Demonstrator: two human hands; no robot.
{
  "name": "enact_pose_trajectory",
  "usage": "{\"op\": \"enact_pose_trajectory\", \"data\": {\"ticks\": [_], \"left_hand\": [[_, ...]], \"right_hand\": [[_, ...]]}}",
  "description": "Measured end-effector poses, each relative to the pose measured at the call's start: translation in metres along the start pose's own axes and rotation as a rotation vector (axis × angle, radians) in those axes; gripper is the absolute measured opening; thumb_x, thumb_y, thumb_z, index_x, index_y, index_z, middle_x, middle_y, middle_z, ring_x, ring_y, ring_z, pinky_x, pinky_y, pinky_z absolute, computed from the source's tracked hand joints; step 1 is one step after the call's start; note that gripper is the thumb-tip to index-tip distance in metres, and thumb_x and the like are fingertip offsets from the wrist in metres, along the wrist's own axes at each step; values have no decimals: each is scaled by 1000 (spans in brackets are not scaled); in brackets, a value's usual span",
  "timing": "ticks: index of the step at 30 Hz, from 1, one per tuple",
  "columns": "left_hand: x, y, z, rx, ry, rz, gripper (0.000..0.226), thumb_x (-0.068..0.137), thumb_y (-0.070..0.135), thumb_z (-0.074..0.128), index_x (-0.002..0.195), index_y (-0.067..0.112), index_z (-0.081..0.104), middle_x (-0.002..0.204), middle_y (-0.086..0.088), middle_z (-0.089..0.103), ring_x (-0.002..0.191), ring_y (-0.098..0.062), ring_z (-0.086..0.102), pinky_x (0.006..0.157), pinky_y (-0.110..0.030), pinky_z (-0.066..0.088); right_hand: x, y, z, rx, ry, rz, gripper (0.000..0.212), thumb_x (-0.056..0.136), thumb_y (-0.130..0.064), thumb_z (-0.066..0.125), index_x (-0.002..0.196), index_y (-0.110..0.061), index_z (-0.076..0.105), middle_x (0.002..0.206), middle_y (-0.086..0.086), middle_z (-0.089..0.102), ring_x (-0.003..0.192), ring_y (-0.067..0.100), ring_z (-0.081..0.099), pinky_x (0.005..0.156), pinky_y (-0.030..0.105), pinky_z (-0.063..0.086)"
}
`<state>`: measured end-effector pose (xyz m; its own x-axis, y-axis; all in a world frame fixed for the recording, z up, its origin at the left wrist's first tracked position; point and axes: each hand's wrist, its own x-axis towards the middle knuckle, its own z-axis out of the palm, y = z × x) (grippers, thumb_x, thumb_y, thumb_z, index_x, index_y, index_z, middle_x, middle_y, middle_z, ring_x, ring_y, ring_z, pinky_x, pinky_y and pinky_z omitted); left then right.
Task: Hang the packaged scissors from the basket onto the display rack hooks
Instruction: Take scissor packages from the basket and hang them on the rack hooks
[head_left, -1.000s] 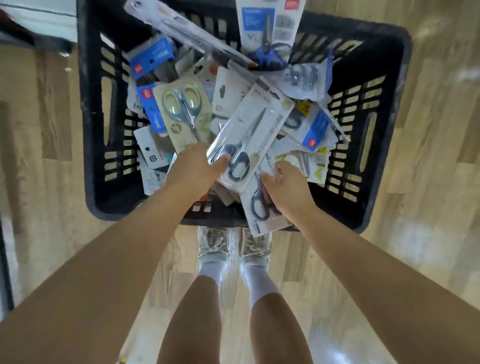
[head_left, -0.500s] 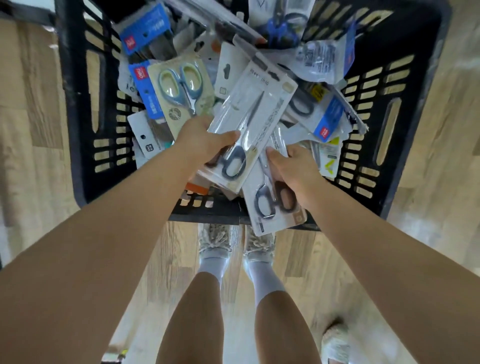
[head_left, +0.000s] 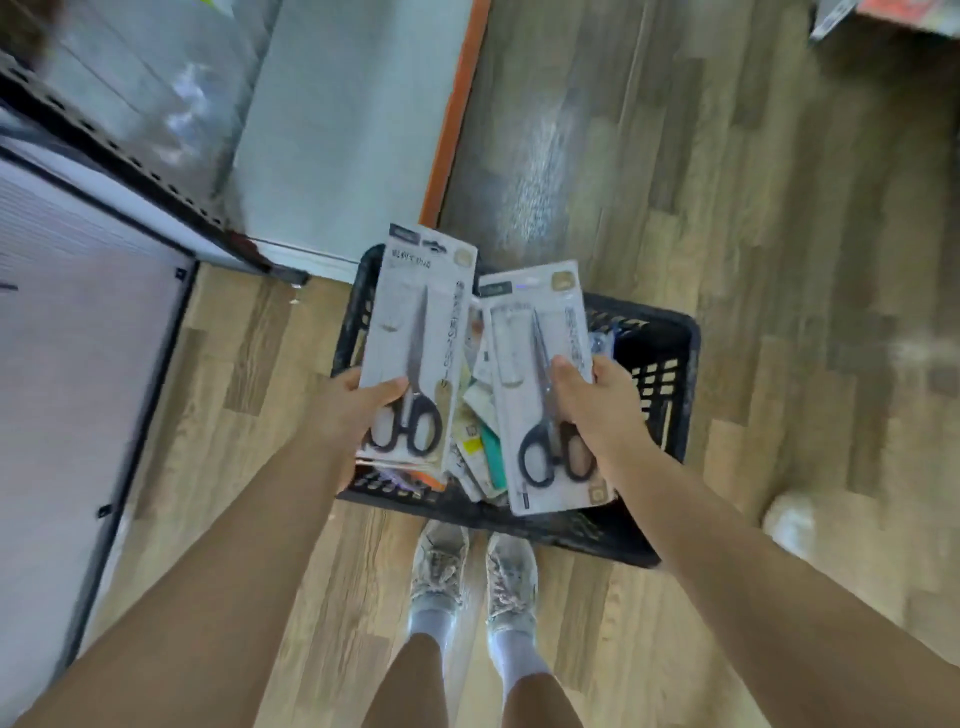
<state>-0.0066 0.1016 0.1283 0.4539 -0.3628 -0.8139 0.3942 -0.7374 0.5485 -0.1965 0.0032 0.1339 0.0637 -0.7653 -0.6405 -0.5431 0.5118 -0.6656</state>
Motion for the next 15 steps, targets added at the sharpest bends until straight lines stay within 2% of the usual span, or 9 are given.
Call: {"op": "enact_pose_trajectory", "data": {"ticks": [3,4,6,7,9,11,13,15], "left_hand": [[-53,55,-12,-98,-30,86,13,86,15,67,96,8,65,90,-13,67,82,-27,60,83,-46,49],[-71,72,-16,-132,-45,118,7,87,16,65,90,10,66,90,-14,67,81,-28,61,81,-44,50],[-108,102,-25,-170,-36,213,11,90,17,62,83,10,67,76,-7,69,69,-22,62,67,-33,51],[-126,116,-30,-185,-17,266,13,91,17,61,84,9,68,70,-3,69,62,-17,62,61,-28,50],[-163,145,-43,-230,29,342,15,91,17,61,83,6,66,58,1,65,53,-14,57,52,-24,45],[-199,172,-59,-266,98,381,21,90,19,62,73,6,61,48,1,57,49,-16,50,49,-25,39],[-237,195,-76,-300,154,432,25,90,22,63,71,6,59,53,-5,55,50,-18,47,48,-23,38],[-273,213,-93,-358,160,507,25,90,24,62,79,2,59,62,-9,57,55,-19,51,51,-22,43]], "right_hand": [[-30,-80,-26,29,18,-126,19,95,-31,52,93,-13,57,76,1,59,69,17,56,62,29,43],[-43,-107,-35,37,18,-164,20,95,-32,53,95,-12,57,77,1,59,69,16,56,61,26,44],[-69,-156,-52,63,-13,-239,19,95,-32,53,90,-15,56,72,-1,56,57,7,54,47,14,41],[-81,-177,-60,78,-22,-271,19,95,-32,53,83,-17,53,70,-3,53,52,4,51,41,12,37],[-110,-221,-73,91,-38,-344,25,94,-35,54,76,-19,48,69,-1,52,53,8,47,42,16,36],[-142,-261,-86,112,-42,-433,27,94,-34,55,74,-16,49,64,1,48,53,12,43,43,17,33],[-174,-298,-95,121,-66,-513,23,94,-30,55,82,-11,53,65,0,49,57,13,45,45,15,34],[-207,-332,-99,134,-113,-588,29,94,-30,54,91,-1,55,74,9,55,67,16,48,54,22,36]]}}
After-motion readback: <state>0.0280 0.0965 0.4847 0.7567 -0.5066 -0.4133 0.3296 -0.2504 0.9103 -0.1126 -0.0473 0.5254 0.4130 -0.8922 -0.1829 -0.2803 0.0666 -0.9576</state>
